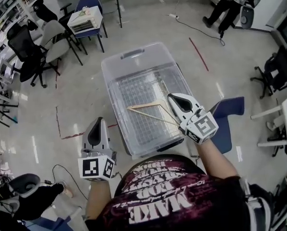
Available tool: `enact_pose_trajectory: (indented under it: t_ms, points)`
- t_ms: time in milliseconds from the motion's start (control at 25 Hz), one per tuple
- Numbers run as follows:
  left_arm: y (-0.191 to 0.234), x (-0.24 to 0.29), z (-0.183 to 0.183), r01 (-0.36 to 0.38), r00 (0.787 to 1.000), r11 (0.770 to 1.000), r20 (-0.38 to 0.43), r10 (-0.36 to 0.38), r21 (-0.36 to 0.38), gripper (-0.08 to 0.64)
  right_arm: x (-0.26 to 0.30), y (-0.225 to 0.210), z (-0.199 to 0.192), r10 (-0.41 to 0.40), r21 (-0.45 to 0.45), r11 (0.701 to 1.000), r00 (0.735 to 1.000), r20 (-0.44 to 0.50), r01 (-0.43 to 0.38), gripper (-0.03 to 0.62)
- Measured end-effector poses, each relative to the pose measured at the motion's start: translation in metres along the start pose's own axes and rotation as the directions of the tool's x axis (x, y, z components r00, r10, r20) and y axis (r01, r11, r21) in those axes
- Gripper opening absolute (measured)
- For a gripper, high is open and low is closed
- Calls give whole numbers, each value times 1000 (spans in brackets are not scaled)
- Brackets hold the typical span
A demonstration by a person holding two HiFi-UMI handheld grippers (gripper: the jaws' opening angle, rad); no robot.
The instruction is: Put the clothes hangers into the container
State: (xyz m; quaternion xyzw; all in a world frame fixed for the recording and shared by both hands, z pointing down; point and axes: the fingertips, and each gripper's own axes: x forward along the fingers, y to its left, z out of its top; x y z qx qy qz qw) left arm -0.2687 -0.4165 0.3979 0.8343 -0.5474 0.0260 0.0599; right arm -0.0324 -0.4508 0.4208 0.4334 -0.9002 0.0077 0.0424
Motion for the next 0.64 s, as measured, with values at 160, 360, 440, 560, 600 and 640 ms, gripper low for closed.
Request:
enact_pose_trajectory:
  t_ms: [160, 360, 440, 560, 600, 640]
  points:
    - [4, 6, -2, 79, 997, 997, -1, -79, -1, 6, -12, 10, 8, -81, -68, 995, 996, -24, 79, 3]
    - [2, 6, -3, 190, 982, 982, 7, -190, 20, 6, -25, 21, 9, -183, -47, 982, 982, -48, 181, 3]
    - [4, 4, -3, 213, 977, 976, 5, -213, 33, 6, -26, 26, 9, -207, -45, 978, 976, -61, 204, 3]
    - [7, 0, -1, 226, 974, 973, 12, -227, 39, 6, -27, 37, 10, -218, -68, 975, 973, -76, 213, 3]
    - [8, -1, -1, 229, 973, 973, 14, -229, 38, 6, -28, 41, 9, -220, -77, 974, 972, -82, 213, 3]
    - [9, -3, -1, 231, 973, 972, 15, -232, 36, 6, -28, 44, 9, -221, -85, 973, 971, -87, 214, 3]
